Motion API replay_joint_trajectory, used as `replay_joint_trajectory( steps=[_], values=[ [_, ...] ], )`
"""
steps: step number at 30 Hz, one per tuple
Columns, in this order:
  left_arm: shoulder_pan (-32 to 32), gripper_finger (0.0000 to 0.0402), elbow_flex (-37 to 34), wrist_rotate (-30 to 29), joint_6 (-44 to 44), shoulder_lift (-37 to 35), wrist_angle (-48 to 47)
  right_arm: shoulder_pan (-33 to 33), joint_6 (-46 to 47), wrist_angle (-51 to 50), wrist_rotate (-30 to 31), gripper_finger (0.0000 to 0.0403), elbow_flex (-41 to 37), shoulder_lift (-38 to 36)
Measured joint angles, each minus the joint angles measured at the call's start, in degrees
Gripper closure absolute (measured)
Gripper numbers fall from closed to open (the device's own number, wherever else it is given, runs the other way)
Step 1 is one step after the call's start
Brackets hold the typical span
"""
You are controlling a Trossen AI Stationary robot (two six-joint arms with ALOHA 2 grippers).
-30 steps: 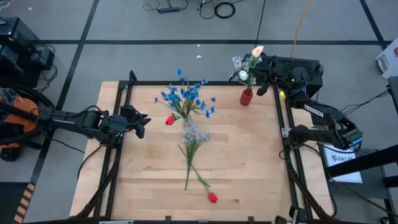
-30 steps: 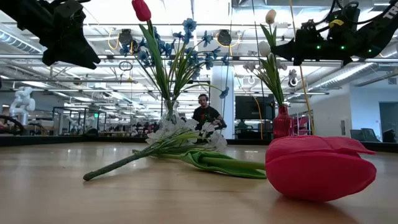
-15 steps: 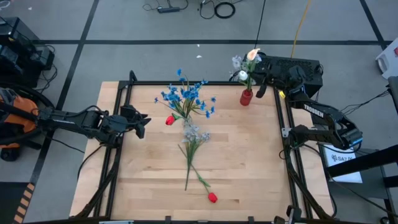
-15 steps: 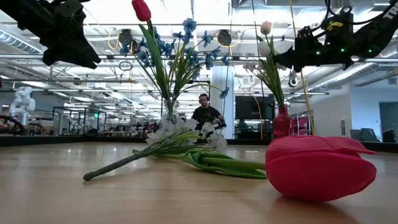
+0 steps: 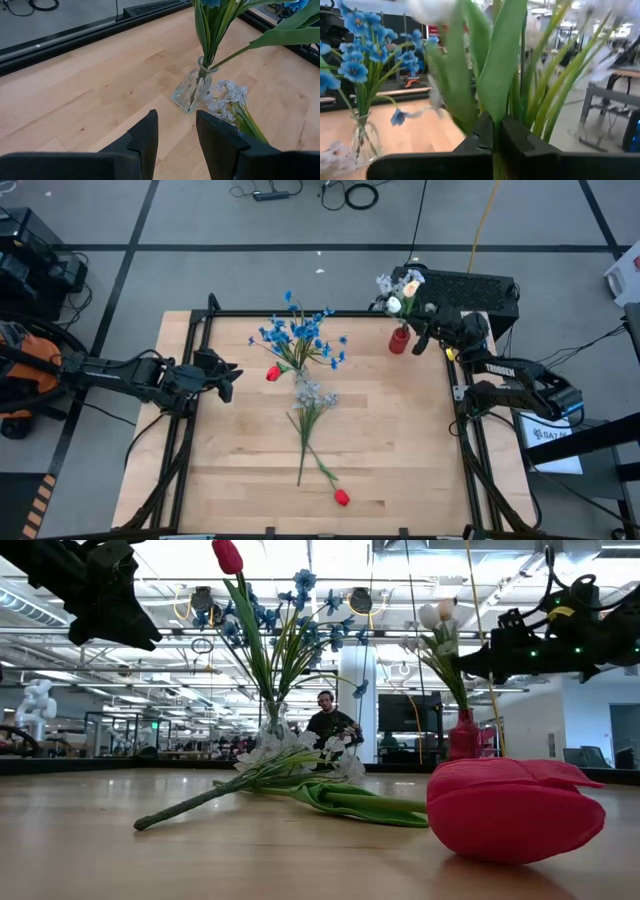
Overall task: Sort flowers into vase by color
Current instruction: Put the light yellow flower into the red vase
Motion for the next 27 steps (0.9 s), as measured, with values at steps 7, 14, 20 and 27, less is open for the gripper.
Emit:
replay_joint_trajectory(
  steps=[7, 14, 20, 27],
  values=[
    [0.0, 0.0263, 0.0, 0.02, 0.0, 0.0, -0.04, 0.0, 0.57, -2.83, 2.97, 0.0379, -0.04, 0.0],
    [-0.01, 0.0263, 0.0, 0.04, 0.02, 0.0, -0.04, 0.07, 5.71, -2.82, 4.14, 0.0327, 0.0, 0.0],
    [0.0, 0.0263, 0.0, 0.07, 0.07, 0.0, -0.04, 0.09, 7.17, -2.93, 2.65, 0.0272, 0.01, -1.11],
    [0.0, 0.0263, 0.0, 1.93, 0.48, 0.0, -0.15, 0.09, 7.74, -6.29, 3.12, 0.024, 0.04, -8.79]
  ],
)
